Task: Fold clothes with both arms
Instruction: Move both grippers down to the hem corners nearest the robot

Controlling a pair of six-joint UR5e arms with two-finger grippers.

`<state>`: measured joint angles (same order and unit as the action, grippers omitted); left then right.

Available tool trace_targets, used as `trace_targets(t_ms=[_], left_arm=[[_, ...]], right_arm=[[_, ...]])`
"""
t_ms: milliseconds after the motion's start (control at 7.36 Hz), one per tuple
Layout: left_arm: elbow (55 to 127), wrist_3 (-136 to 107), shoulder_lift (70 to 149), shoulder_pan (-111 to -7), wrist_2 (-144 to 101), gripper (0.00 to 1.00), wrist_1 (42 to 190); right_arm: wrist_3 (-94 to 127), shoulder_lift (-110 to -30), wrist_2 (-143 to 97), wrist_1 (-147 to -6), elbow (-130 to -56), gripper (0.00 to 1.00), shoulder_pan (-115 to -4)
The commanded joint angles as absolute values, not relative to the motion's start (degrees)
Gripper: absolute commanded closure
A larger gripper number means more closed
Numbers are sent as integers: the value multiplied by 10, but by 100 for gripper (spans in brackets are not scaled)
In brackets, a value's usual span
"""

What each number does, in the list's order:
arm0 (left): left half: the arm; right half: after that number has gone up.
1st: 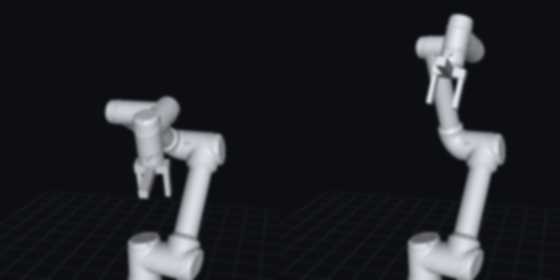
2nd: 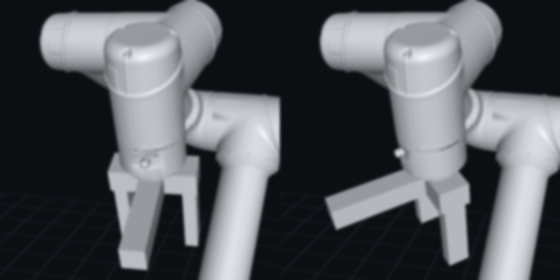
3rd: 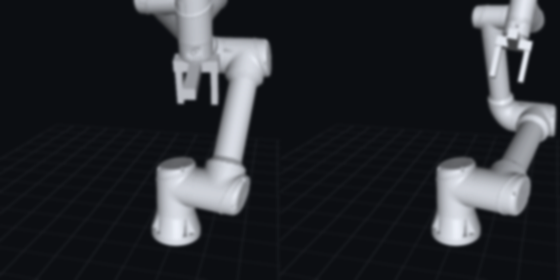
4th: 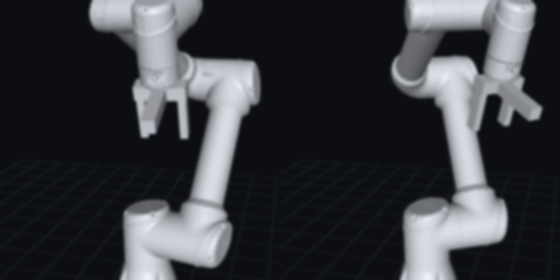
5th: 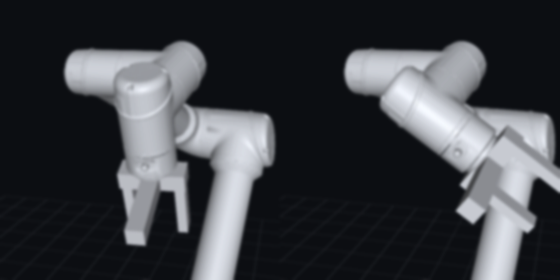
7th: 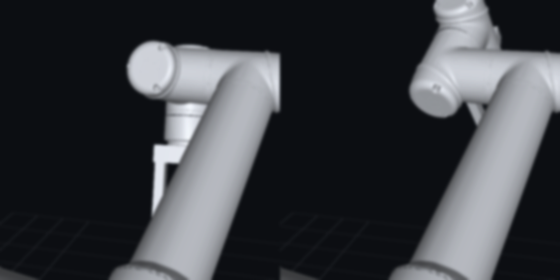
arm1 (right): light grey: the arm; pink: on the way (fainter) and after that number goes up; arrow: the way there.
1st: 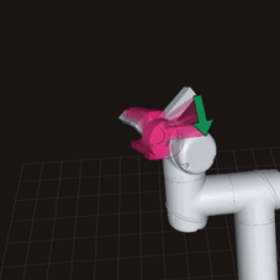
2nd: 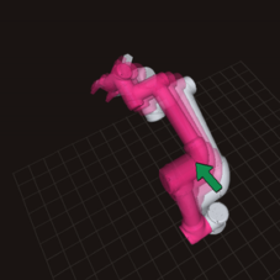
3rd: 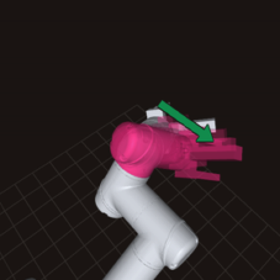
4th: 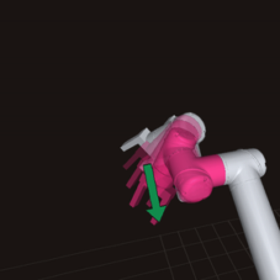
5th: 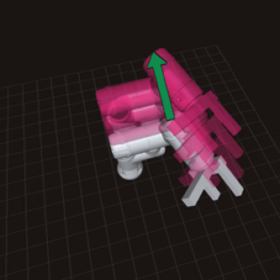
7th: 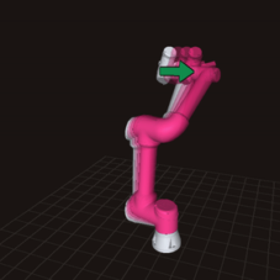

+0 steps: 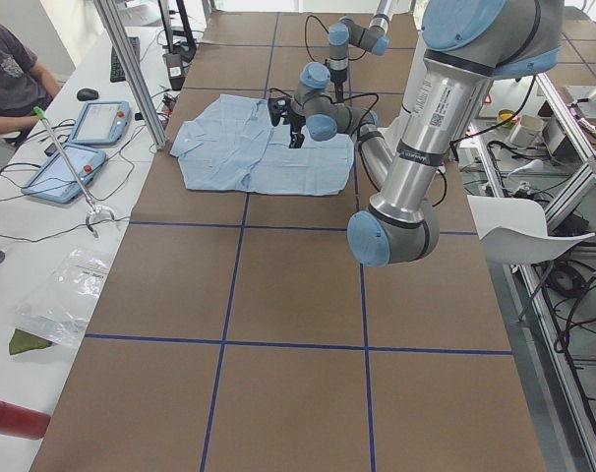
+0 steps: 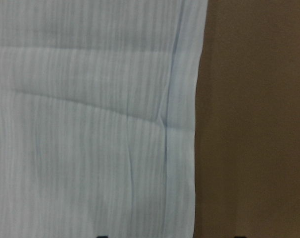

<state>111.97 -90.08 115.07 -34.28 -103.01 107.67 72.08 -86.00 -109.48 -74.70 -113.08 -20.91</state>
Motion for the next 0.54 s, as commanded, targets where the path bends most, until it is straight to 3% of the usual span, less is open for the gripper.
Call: trace_targets(t_ms=[0, 408], left_arm=[[1120, -901, 1151, -344, -1030, 2, 1077], [1118, -901, 1150, -344, -1030, 2, 1077]], right_arm=[[722, -860, -1098, -751, -1129, 16, -208], [722, -860, -1103, -753, -1128, 33, -208]])
